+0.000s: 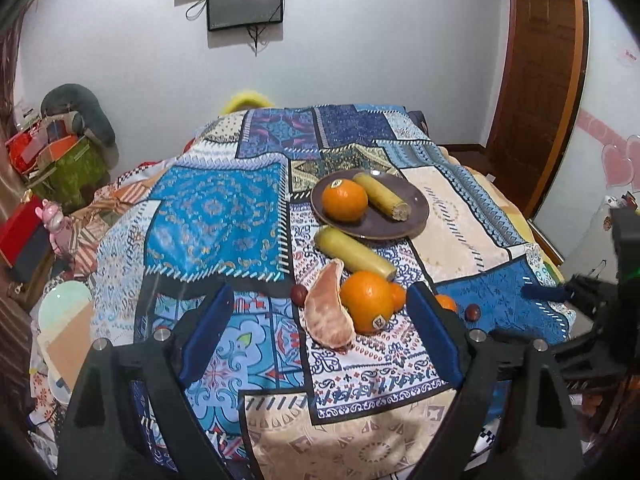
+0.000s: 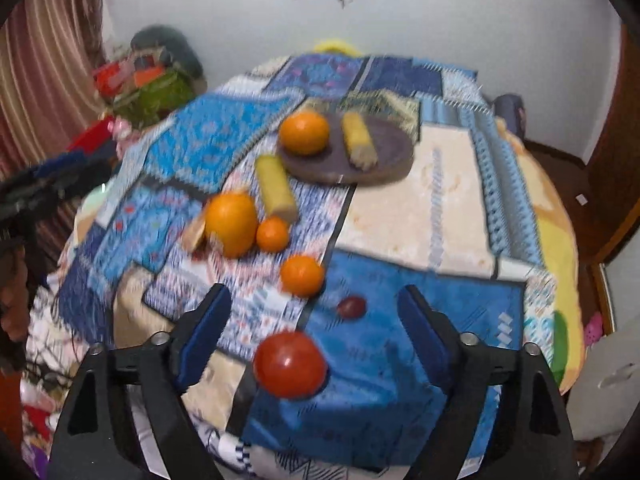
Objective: Organize fruits
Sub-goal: 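Move both tools back toward the remaining fruit, then grasp the red tomato with the right tool while the left tool grasps the pomelo segment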
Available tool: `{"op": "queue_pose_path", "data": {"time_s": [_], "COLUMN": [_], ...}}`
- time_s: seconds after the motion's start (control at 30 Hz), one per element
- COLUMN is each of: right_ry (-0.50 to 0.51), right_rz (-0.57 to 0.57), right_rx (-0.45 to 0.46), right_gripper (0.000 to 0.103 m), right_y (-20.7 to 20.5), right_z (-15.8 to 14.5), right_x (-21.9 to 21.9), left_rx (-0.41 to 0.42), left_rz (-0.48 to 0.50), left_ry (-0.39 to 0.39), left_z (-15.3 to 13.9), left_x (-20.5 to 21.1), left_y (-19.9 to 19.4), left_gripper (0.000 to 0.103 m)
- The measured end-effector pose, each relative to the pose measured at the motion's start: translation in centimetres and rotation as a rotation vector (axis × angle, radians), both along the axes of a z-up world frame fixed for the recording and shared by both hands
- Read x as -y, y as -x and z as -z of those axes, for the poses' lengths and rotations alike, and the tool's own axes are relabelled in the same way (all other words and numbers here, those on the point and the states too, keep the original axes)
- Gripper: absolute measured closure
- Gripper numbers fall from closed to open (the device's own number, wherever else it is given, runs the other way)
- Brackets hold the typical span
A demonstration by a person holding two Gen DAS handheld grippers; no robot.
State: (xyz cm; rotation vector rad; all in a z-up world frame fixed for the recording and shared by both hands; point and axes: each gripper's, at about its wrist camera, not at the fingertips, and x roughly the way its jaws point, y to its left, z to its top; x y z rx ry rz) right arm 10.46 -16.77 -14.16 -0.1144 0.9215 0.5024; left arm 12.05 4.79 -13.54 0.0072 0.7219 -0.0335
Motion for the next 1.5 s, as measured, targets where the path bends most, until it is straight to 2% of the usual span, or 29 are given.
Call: {"op": "queue_pose_path", "data": {"time_s": [0.1,0.27,0.37,0.4,0.47,0.8,0.97,1.23,1.5], "right_ry": [0.0,0.03,0.046,0.046,0.024,-0.01,-0.04,-0.078,-0.094], "right_rz": [-0.024,-0.041,-0.037,-0.036,-0.043,-0.022,0.006,0.032,0.021], "right_rx": [-0.06,-0.107,-0.131,-0.139,-0.155,-0.082,-0.034,-0.002,-0.014], "right_gripper": [0.031,0.034,0.044,0.051,0.056,0.058,0.058,0.058,0.058], "right_y": [0.3,0.8,0.8,0.7,0.6,-0.3,-1.8,-3.7,-4.7], "right_z": [1.4,3.2,4.2,4.4,4.6,2.4,0.8,-0.4,0.1], "right_x": [-0.3,-0.8,-0.9,-0.9,-0.8,0.0,0.9,1.8,1.5], "left_rx": [-0.01,-0.033,-0.048,-0.053,-0.066,-0.153,-0.224,-0.319,-0.321], "left_rz": [-0.001,-0.007,-0.009,-0.009,-0.008,-0.001,-0.01,-0.015,-0.002], "left_ry": [0.006,0.018,0.028,0.029,0.031,0.044,0.084,0.061,0.084], "left_z": [0.4,1.2,1.6,1.8,2.2,4.7,6.4,9.5,9.9], "left_x": [-0.1,-0.4,-0.5,-0.5,-0.5,-1.1,-1.8,-2.0,-2.1], "left_y": [0.0,-0.2,-0.4,-0.5,-0.7,-3.3,-5.5,-7.4,-8.3], "left_gripper": [0.014,0.014,0.014,0.014,0.014,0.014,0.015,0.021,0.021]}}
